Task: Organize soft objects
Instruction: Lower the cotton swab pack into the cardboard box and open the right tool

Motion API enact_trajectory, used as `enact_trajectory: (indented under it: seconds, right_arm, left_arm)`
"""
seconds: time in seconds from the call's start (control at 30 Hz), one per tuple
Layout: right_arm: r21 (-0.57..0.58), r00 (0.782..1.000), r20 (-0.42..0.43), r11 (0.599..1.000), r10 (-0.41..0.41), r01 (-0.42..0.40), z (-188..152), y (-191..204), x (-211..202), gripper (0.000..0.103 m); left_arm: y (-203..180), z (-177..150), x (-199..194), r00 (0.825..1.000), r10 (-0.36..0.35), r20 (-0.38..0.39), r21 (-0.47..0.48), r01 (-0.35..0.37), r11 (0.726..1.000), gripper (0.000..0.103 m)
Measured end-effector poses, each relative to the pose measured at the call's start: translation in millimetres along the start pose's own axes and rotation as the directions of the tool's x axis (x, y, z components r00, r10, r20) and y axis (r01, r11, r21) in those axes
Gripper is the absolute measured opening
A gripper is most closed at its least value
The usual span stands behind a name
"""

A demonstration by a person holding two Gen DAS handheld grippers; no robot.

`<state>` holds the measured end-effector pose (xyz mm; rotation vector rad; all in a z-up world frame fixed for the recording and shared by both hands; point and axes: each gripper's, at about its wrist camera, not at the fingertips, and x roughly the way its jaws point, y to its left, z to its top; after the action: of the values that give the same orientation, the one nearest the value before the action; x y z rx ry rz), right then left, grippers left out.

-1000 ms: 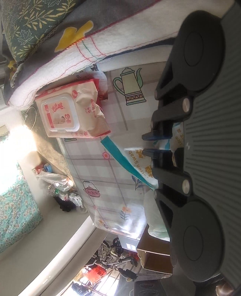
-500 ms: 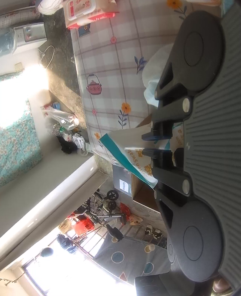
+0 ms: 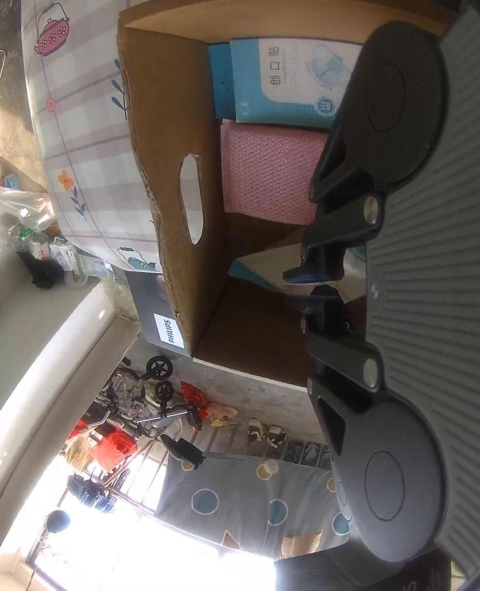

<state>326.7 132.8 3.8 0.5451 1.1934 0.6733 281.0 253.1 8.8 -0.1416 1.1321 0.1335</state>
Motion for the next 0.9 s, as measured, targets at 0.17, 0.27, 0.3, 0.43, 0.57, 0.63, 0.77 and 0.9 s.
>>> enact_trajectory:
  seconds: [0.17,0.27,0.3,0.43,0.57,0.63,0.77,0.9]
  right_arm:
    - [-0.009,1.000,-0.018,1.000,-0.017,0.017,1.5,-6.7,10.3,0.009]
    - [-0.091,0.999,-0.015,0.995,-0.044,0.043,3.8,-2.1,1.2,0.010]
    - [-0.116,0.998,-0.014,0.992,-0.054,0.052,5.1,-0.4,-2.3,0.013]
    - [-0.205,0.996,-0.045,0.977,-0.072,0.061,13.7,7.2,-3.6,0.033]
    - [-0.266,0.988,-0.138,0.963,-0.075,0.036,17.6,19.4,23.0,0.058]
    - [-0.310,0.978,-0.181,0.950,-0.105,0.045,15.5,27.9,42.7,0.066]
    - [-0.462,0.956,-0.198,0.881,-0.215,0.102,6.6,43.9,77.8,0.077]
    - [-0.532,0.934,-0.230,0.839,-0.272,0.113,-4.0,48.3,98.1,0.073]
  left_arm:
    - [4.5,-6.5,-6.5,1.000,-0.030,0.009,0.011,0.030,0.999,0.020]
    - [9.6,-13.9,-21.0,0.999,-0.023,0.028,0.001,0.023,1.000,0.033]
    - [12.9,-16.7,-26.6,0.999,-0.027,0.035,-0.007,0.027,1.000,0.044]
    - [36.8,-33.1,-58.7,0.994,-0.043,0.098,-0.077,0.051,0.996,0.059]
    - [63.3,-53.0,-88.7,0.988,-0.031,0.154,-0.155,0.055,0.986,0.068]
    - [78.2,-66.1,-103.9,0.984,-0.016,0.179,-0.196,0.052,0.979,0.071]
    - [101.8,-88.1,-122.8,0.977,0.020,0.213,-0.244,0.033,0.969,0.073]
    - [119.6,-108.4,-129.7,0.975,0.031,0.222,-0.292,0.036,0.956,0.073]
